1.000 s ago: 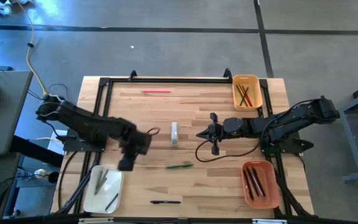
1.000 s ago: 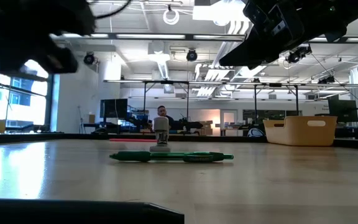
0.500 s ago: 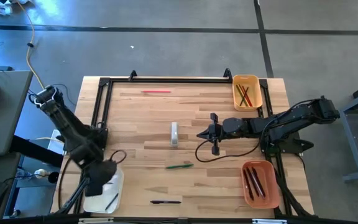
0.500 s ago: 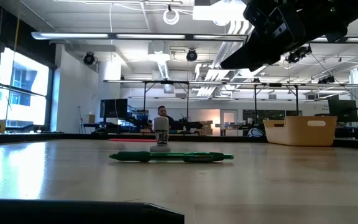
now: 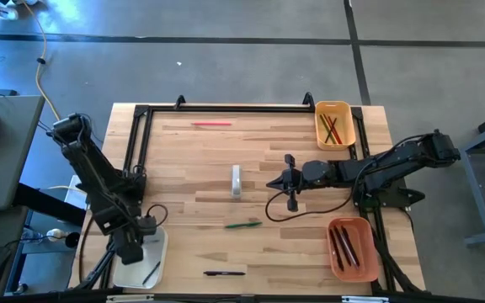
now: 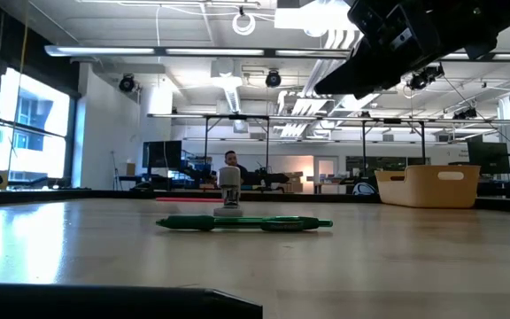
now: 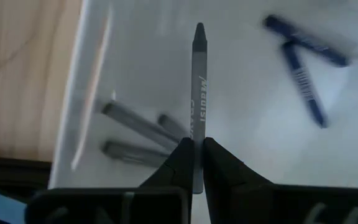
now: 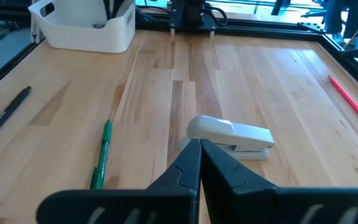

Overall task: Sort crayons/erasers/pens/pencils in bins
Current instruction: Put the gray crayon into the white bin, then put the green pen into the orange bin

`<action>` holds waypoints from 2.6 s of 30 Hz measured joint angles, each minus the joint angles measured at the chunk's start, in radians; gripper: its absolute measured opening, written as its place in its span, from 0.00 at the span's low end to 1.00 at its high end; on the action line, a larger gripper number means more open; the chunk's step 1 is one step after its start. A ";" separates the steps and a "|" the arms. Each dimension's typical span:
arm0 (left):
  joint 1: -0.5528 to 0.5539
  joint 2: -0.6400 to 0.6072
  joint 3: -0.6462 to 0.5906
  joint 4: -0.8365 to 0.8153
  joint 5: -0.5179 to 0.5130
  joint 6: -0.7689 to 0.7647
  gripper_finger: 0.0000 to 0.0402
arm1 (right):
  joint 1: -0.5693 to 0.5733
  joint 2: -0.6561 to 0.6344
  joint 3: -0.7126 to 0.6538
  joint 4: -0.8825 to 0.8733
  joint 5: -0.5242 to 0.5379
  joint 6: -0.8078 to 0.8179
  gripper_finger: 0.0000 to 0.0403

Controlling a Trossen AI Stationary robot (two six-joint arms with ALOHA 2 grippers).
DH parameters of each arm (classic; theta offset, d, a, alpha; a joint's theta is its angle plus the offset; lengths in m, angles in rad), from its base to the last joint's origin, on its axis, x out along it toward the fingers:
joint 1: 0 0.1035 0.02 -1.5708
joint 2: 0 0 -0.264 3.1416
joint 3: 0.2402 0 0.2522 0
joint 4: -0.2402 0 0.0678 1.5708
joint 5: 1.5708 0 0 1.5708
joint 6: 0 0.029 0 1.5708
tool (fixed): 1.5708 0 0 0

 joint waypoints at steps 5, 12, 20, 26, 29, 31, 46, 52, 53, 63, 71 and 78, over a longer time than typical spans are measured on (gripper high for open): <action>0.000 0.000 -0.031 0.011 -0.001 0.001 0.08 | 0.000 0.000 0.000 0.005 0.000 0.002 0.00; 0.000 -0.002 -0.017 0.052 0.069 -0.007 0.24 | -0.001 0.000 0.000 0.008 0.000 0.001 0.00; 0.015 -0.037 0.124 -0.038 0.008 0.123 0.22 | -0.001 0.000 0.000 0.010 0.000 0.026 0.00; 0.117 -0.145 0.136 0.062 -0.239 0.366 0.04 | -0.001 0.000 0.000 0.036 0.000 0.026 0.00; 0.202 -0.206 0.089 0.176 -0.319 0.547 0.01 | -0.001 0.000 0.001 0.068 0.001 0.026 0.00; 0.269 -0.244 0.032 0.311 -0.338 0.673 0.01 | -0.001 0.000 0.001 0.088 0.001 0.026 0.00; 0.739 -0.242 -0.548 1.585 -0.265 1.187 0.00 | 0.145 0.103 0.163 -0.046 0.108 0.208 0.00; 0.847 -0.248 -0.602 1.695 -0.325 1.290 0.00 | 0.191 0.270 0.360 -0.266 0.109 0.351 0.00; 0.861 -0.252 -0.602 1.701 -0.336 1.299 0.00 | 0.196 0.300 0.399 -0.308 0.109 0.383 0.01; 0.971 -0.249 -0.601 1.692 -0.250 1.330 0.00 | 0.224 0.560 0.727 -0.745 0.068 0.550 0.24; 0.976 -0.248 -0.601 1.607 -0.278 1.299 0.00 | 0.201 0.724 0.873 -0.845 -0.009 0.542 0.38; 0.976 -0.248 -0.601 1.571 -0.285 1.284 0.00 | 0.176 0.801 0.907 -0.837 -0.018 0.501 0.39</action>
